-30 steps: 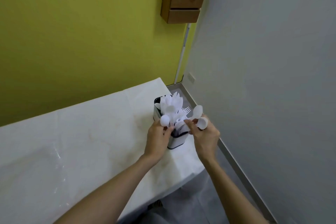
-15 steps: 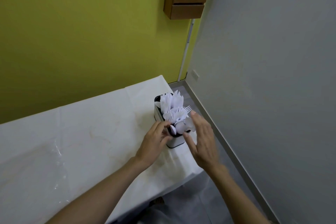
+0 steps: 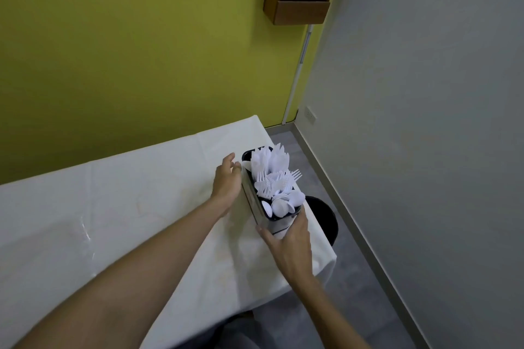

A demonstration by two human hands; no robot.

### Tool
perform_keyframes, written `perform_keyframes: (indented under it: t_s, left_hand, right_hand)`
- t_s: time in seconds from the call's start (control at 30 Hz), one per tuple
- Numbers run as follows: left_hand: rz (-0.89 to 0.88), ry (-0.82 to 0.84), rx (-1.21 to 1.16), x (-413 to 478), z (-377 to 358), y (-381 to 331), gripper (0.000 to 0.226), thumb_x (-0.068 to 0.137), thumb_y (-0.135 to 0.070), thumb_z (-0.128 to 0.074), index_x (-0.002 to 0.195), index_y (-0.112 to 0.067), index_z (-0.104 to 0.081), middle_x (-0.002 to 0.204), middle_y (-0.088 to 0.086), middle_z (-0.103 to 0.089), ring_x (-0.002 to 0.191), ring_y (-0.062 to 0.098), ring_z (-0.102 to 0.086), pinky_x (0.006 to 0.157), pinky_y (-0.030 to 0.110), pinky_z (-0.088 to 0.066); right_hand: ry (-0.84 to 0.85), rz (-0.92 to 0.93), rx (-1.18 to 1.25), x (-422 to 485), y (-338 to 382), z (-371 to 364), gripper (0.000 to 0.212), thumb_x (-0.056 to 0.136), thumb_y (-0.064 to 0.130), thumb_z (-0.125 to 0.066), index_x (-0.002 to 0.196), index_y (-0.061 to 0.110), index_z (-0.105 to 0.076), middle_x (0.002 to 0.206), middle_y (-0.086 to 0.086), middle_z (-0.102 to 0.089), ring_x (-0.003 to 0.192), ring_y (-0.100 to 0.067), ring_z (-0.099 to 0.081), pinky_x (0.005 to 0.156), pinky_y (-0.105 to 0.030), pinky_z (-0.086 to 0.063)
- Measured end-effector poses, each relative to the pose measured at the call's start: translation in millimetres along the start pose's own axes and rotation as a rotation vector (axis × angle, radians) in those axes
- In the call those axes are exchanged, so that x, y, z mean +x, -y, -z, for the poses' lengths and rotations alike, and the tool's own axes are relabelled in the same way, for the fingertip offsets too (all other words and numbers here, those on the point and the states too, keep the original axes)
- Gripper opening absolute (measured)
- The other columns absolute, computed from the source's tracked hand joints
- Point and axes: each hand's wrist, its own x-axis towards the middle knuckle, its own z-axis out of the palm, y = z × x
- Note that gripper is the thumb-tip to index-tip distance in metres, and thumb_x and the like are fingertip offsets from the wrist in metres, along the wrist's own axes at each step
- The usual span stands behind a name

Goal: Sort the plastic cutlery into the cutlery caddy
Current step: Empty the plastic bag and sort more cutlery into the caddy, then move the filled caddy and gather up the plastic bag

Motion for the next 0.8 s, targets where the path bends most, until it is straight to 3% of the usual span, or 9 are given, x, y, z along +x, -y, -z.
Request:
perform_keyframes:
  t_s: [0.1,0.23,0.37,0.5,0.6,0.7,0.8]
  left_hand:
    - [0.134,0.135,-0.069,26.9,-6.4,7.5,0.034,0.083,-0.042,-0.036,0.109,-0.055,-0.054,0.123,-0.01,-0.059,0.113,0.017,-0.054,0.104,0.044,-0.042]
    - [0.121,0.148,-0.101,18.7,2.9,2.0,0.032,0.09,-0.054,-0.031,0.112,-0.044,-0.052,0.122,-0.012,-0.054,0.115,0.016,-0.048,0.105,0.045,-0.04]
    - [0.096,0.031,-0.142,15.4,32.7,7.3,0.03,0.088,-0.056,-0.027,0.095,-0.038,-0.05,0.111,-0.009,-0.057,0.109,0.018,-0.05,0.102,0.047,-0.042]
    - [0.043,-0.159,-0.223,14.2,82.0,20.5,0.024,0.086,-0.053,-0.035,0.077,-0.035,-0.046,0.086,-0.008,-0.054,0.09,0.018,-0.049,0.093,0.043,-0.043]
    - [0.012,-0.261,-0.355,12.2,124.7,36.7,0.021,0.085,-0.047,-0.045,0.069,-0.033,-0.048,0.085,-0.002,-0.054,0.087,0.018,-0.052,0.091,0.043,-0.047]
    - [0.011,-0.36,-0.466,5.3,161.7,48.1,0.028,0.095,-0.022,-0.047,0.067,-0.027,-0.049,0.089,0.006,-0.054,0.089,0.017,-0.056,0.094,0.037,-0.051]
    - [0.035,-0.412,-0.484,-0.3,186.8,61.0,0.028,0.094,-0.013,-0.047,0.068,-0.024,-0.051,0.089,0.007,-0.058,0.09,0.018,-0.059,0.093,0.036,-0.051]
  right_hand:
    - [-0.043,-0.038,0.12,8.2,1.9,-11.3,0.088,0.066,0.046,-0.083,0.136,0.023,-0.034,0.131,0.006,-0.051,0.117,-0.019,-0.055,0.093,-0.039,-0.051]
    - [-0.015,-0.021,0.226,15.1,3.9,-11.0,0.071,0.066,0.031,-0.084,0.121,0.03,-0.04,0.119,0.008,-0.058,0.104,-0.013,-0.063,0.088,-0.041,-0.055]
    - [0.138,0.073,0.248,33.5,23.3,-0.3,0.062,0.076,0.015,-0.081,0.122,0.026,-0.041,0.113,0.011,-0.062,0.091,0.007,-0.063,0.074,-0.012,-0.052]
    - [0.271,0.193,0.096,68.3,53.0,-15.9,0.069,0.088,0.008,-0.067,0.142,0.028,-0.028,0.114,0.014,-0.061,0.094,0.001,-0.063,0.078,-0.021,-0.052]
    - [0.333,0.269,0.023,87.7,84.1,-48.6,0.073,0.089,-0.002,-0.056,0.146,0.032,-0.024,0.097,0.011,-0.061,0.089,-0.02,-0.064,0.074,-0.03,-0.051]
    - [0.387,0.285,0.026,95.5,115.1,-85.7,0.076,0.09,-0.005,-0.05,0.149,0.035,-0.023,0.089,0.006,-0.059,0.079,-0.019,-0.056,0.061,-0.021,-0.043]
    - [0.403,0.347,0.033,98.8,134.6,-116.8,0.076,0.09,-0.007,-0.045,0.15,0.035,-0.025,0.098,-0.003,-0.062,0.084,-0.023,-0.057,0.064,-0.019,-0.044]
